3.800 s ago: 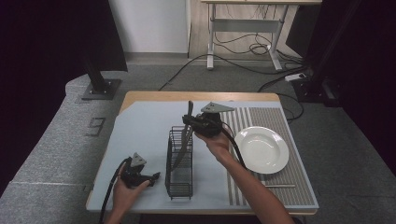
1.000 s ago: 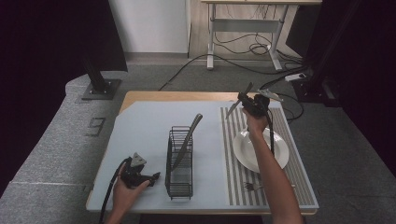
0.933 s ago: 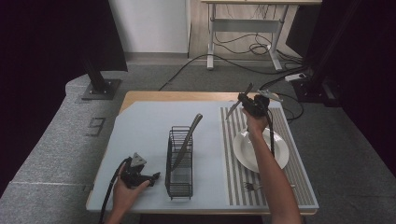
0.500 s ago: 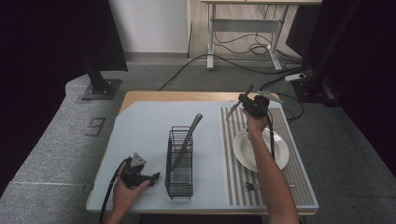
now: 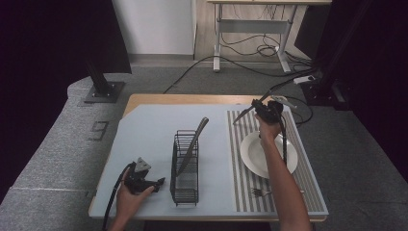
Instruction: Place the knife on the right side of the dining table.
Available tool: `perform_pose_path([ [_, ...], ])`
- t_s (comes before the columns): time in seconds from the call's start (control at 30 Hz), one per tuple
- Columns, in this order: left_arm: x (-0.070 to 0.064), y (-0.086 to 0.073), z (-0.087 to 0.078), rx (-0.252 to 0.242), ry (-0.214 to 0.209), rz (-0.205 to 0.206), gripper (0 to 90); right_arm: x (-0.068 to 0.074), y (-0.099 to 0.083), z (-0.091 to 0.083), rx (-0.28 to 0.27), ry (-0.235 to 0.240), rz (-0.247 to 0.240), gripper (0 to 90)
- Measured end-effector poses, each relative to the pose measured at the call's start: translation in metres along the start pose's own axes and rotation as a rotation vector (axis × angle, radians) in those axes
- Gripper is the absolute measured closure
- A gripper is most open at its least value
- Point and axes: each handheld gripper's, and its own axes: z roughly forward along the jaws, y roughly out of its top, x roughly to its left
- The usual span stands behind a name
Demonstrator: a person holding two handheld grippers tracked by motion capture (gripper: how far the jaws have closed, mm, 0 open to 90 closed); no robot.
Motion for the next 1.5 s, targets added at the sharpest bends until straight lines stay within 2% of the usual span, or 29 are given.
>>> perform_pose_path([
  [0.2,0.000,0.000,0.000,0.000,0.000,0.001,11.8,-0.010,-0.003,-0.001,0.010,-0.023,0.032,77.1],
  [0.5,0.000,0.000,0.000,0.002,0.001,0.002,11.8,-0.021,-0.005,0.003,0.023,-0.052,0.033,74.1],
  [0.73,0.000,0.000,0.000,0.002,0.001,0.002,11.8,-0.032,-0.008,0.003,0.042,-0.071,0.087,72.6],
  [0.9,0.000,0.000,0.000,0.002,0.001,0.003,11.8,-0.039,-0.011,0.003,0.068,-0.084,0.120,70.6],
  [1.1,0.000,0.000,0.000,0.002,0.001,0.003,11.8,-0.046,-0.014,0.004,0.106,-0.105,0.121,66.5],
  [1.37,0.000,0.000,0.000,0.001,0.001,0.003,11.8,-0.055,-0.018,0.006,0.155,-0.149,0.166,61.6],
  [1.5,0.000,0.000,0.000,0.002,0.001,0.003,11.8,-0.059,-0.021,0.006,0.174,-0.156,0.182,59.5],
])
